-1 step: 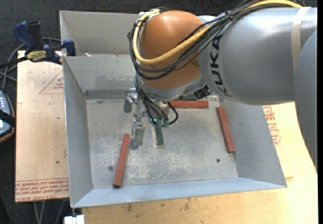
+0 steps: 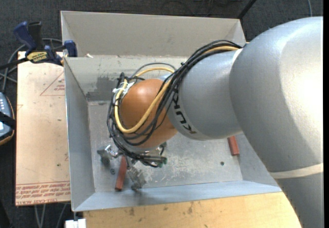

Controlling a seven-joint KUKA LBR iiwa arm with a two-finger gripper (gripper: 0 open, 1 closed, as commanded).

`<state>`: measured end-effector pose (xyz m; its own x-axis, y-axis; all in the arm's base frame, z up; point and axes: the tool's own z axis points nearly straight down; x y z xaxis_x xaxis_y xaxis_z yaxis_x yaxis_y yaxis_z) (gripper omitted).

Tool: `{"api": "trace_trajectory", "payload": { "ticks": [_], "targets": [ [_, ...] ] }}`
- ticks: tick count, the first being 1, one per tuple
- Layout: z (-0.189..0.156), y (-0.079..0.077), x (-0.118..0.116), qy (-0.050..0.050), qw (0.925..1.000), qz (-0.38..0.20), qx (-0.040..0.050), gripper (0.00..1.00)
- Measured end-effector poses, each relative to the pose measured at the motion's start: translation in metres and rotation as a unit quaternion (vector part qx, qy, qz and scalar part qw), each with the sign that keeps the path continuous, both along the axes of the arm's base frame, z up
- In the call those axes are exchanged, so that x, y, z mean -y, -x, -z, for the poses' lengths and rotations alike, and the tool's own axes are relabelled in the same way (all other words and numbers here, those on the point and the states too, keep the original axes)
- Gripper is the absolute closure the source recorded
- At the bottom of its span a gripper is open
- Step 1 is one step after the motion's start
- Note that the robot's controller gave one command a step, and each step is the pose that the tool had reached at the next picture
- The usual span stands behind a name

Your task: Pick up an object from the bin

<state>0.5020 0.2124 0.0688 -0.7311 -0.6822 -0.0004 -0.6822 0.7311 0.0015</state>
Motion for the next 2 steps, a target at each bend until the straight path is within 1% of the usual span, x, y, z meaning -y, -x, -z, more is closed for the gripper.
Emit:
{"api": "trace_trajectory", "payload": {
  "ticks": [1, 2],
  "targets": [
    [-0.032, 0.005, 0.011, 0.000, 0.9930, -0.118, 0.0018, 0.00],
    [-0.031, -0.007, 0.006, -0.001, 0.9782, -0.207, 0.0016, 0.00]
  ]
}}
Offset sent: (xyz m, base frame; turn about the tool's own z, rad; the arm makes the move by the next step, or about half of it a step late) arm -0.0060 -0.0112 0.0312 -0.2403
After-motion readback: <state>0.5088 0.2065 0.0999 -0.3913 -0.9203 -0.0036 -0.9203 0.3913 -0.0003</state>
